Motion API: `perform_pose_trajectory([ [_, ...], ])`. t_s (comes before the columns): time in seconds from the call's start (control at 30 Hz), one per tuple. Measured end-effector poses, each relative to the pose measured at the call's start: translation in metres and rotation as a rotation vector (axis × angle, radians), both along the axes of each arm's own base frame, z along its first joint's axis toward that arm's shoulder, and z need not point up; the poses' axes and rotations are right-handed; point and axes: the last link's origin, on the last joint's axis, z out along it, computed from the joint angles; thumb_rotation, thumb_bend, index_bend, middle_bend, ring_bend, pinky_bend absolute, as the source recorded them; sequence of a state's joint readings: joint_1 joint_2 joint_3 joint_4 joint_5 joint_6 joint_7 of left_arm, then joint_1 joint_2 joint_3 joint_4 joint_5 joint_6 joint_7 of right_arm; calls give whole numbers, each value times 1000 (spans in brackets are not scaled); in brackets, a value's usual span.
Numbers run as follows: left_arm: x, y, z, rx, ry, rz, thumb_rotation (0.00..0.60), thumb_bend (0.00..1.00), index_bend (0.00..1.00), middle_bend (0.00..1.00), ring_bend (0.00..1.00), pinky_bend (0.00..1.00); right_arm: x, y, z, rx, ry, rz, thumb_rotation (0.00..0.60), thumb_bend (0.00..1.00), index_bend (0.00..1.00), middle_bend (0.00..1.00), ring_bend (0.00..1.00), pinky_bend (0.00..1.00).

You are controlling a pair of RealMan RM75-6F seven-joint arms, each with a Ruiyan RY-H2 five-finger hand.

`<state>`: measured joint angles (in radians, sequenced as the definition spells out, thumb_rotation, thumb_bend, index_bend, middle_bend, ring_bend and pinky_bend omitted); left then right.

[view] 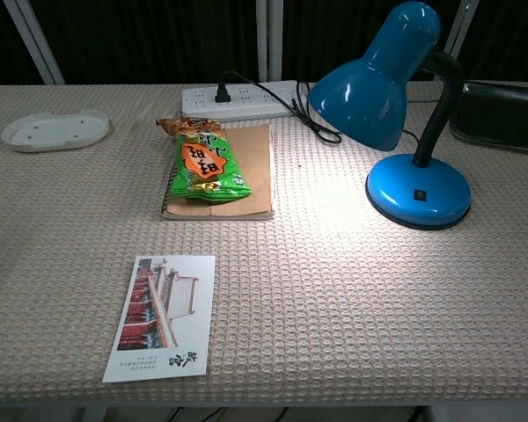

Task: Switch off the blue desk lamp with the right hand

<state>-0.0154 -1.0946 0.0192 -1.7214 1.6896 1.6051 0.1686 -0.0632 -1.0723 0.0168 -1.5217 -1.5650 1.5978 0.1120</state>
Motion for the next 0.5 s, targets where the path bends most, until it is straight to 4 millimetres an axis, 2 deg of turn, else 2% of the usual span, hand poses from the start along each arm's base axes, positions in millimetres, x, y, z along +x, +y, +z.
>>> perform_pose_trajectory([
  [0.5,6,1,1,1,5,-3,600,0,3,0,0,0,2,-5,3,4,-9,22,600,63,0,0,0,0],
])
